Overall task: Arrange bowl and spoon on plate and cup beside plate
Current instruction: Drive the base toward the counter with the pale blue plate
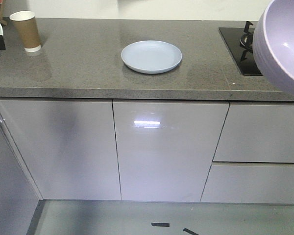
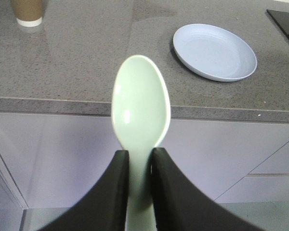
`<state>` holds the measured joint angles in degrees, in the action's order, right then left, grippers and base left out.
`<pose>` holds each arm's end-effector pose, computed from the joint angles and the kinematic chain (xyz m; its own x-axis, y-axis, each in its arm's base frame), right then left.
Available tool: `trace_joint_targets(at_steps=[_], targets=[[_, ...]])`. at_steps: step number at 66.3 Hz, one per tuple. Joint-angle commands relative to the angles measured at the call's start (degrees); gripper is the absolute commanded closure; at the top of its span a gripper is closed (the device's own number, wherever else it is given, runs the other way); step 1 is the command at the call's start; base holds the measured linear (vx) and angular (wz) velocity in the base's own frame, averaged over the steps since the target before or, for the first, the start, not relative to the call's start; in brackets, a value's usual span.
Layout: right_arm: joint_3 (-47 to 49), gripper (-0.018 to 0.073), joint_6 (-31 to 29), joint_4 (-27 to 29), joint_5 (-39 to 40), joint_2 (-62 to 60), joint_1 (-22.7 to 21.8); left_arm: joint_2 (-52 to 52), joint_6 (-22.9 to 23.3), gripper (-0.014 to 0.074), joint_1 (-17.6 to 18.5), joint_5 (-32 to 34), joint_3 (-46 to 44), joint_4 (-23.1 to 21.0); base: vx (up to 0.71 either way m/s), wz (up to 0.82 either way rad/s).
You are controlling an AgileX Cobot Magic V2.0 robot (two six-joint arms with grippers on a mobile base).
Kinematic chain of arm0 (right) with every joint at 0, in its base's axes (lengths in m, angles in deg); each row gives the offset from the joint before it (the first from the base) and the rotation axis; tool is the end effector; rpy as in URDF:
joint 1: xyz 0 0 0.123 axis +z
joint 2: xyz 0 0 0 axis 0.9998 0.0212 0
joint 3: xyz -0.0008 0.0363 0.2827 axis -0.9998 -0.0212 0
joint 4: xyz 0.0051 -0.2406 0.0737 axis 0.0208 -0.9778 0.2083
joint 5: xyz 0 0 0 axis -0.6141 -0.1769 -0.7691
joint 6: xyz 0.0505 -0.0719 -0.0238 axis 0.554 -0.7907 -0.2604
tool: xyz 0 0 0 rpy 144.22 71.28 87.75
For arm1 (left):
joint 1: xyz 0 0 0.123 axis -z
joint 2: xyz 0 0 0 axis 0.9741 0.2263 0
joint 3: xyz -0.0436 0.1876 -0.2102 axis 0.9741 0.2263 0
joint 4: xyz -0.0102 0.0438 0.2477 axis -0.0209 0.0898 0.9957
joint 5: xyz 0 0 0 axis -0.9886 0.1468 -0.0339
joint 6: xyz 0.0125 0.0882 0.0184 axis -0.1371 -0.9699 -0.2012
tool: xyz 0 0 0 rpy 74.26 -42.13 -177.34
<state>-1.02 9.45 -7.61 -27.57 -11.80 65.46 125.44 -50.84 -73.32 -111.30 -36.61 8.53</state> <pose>0.1898 -0.0166 0.4646 -0.5459 0.0334 -0.8372 -0.3015 0.9245 0.2334 0.2633 -0.0292 0.4058 -0.5210 -0.0425 -0.8525 0.1422 0.9805 -0.1359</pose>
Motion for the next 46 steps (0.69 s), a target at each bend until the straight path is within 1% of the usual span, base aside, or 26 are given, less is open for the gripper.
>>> trace_joint_targets(at_steps=[1,25,46], targets=[[1.6,0.0564,-0.5,2.8,2.6,-0.9,-0.1,-1.5,0.2,0.0602,0.2,3.4,-1.3,-1.1,0.04,-0.12],[1.6,0.0564,-0.5,2.8,2.6,-0.9,-0.1,-1.5,0.2,0.0602,0.2,3.4,-1.3,-1.1,0.03,-0.09],[1.6,0.0564,-0.5,2.8,2.6,-0.9,-0.1,-1.5,0.2,0.0602,0.2,3.4,-1.3,-1.1,0.01,0.02]])
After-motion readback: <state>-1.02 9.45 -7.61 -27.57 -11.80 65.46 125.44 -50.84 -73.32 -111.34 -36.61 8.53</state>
